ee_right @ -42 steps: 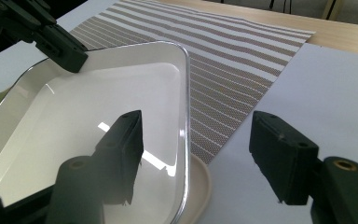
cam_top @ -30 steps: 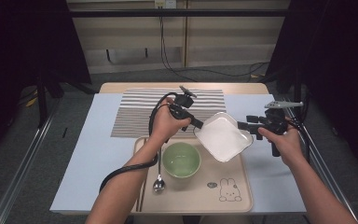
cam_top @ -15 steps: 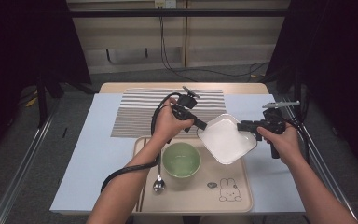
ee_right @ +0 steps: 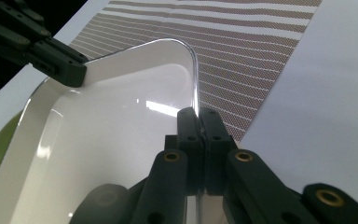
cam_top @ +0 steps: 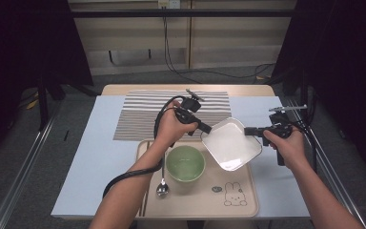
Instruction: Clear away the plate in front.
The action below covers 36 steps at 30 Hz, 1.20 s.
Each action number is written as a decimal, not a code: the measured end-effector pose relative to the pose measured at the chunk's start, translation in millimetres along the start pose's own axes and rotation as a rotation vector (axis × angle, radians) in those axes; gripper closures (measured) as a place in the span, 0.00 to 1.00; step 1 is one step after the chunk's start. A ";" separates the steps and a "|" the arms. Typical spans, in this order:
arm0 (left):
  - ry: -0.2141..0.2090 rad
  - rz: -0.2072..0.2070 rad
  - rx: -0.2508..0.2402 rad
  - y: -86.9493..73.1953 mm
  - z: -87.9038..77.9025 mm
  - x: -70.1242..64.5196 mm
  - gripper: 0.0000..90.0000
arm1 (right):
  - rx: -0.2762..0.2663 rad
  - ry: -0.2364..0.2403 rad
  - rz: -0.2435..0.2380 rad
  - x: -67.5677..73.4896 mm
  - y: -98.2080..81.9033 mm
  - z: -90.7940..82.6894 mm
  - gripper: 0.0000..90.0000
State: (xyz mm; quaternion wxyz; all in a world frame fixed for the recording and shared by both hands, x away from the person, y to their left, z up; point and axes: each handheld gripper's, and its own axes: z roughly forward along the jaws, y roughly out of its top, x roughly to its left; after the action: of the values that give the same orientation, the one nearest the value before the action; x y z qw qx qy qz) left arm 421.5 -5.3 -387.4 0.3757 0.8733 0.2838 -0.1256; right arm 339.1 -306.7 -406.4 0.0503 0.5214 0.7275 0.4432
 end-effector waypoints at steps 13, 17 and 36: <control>0.008 -0.021 -0.080 -7.7 -0.1 1.0 0.76 | -0.023 -0.042 0.110 3.2 -1.1 -2.8 1.00; 0.020 -0.016 -0.151 -9.1 -10.2 3.0 0.55 | -0.035 -0.080 0.132 3.9 -1.6 -4.8 1.00; 0.240 -0.054 -0.303 -59.8 -75.9 18.7 0.17 | -0.040 -0.249 0.159 20.5 -31.6 -0.7 1.00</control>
State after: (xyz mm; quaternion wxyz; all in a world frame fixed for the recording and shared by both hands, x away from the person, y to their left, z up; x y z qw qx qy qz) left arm 401.9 90.6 -378.4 0.4628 0.8075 0.3654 0.0134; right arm 306.9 -292.7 -420.0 0.1150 0.6271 0.6632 0.3921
